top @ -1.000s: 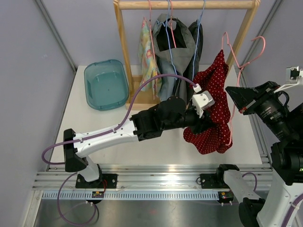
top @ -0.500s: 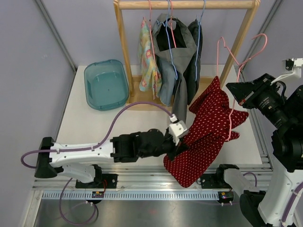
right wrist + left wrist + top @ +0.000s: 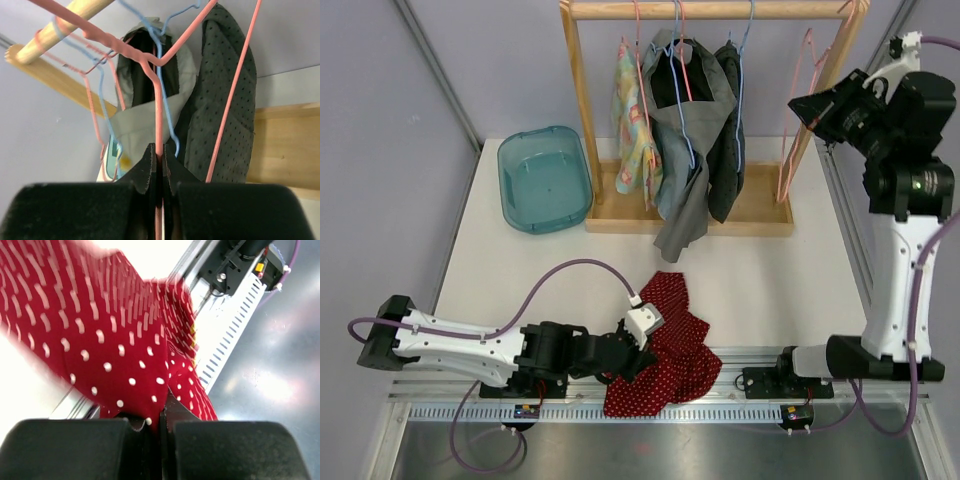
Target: Remove the skirt from the hanger
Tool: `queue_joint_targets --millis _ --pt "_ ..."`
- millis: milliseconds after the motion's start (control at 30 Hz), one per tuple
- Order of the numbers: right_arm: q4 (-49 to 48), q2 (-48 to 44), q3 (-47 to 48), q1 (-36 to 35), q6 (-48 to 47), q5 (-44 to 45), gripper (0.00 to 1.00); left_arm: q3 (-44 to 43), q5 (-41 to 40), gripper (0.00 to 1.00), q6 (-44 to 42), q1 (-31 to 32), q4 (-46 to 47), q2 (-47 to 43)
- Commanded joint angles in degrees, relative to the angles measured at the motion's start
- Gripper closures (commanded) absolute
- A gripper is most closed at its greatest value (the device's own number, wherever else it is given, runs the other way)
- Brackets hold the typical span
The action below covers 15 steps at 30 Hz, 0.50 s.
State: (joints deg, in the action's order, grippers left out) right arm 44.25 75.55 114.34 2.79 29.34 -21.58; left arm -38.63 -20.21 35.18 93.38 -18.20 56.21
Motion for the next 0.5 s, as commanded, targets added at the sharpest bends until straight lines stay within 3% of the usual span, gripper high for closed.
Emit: queue_joint_targets --millis 0,267,400,467 --pt "-6.5 6.6 6.4 0.2 -0.7 1.5 1.0 -0.2 -4.7 1.0 4.6 0.8 3.0 -3.6" --pt "-7.4 25.1 24.0 0.3 0.1 2.8 1.0 -0.9 -5.7 1.0 5.3 1.5 1.8 -3.6" --pt "-6.4 30.8 27.9 0.3 0.0 3.0 1.0 -2.7 -6.9 1.0 5.2 1.5 0.2 -2.6" --pt "-6.2 31.1 25.2 0.3 -0.3 3.0 1.0 -5.0 -7.9 1.0 5.0 1.5 -2.4 -2.2"
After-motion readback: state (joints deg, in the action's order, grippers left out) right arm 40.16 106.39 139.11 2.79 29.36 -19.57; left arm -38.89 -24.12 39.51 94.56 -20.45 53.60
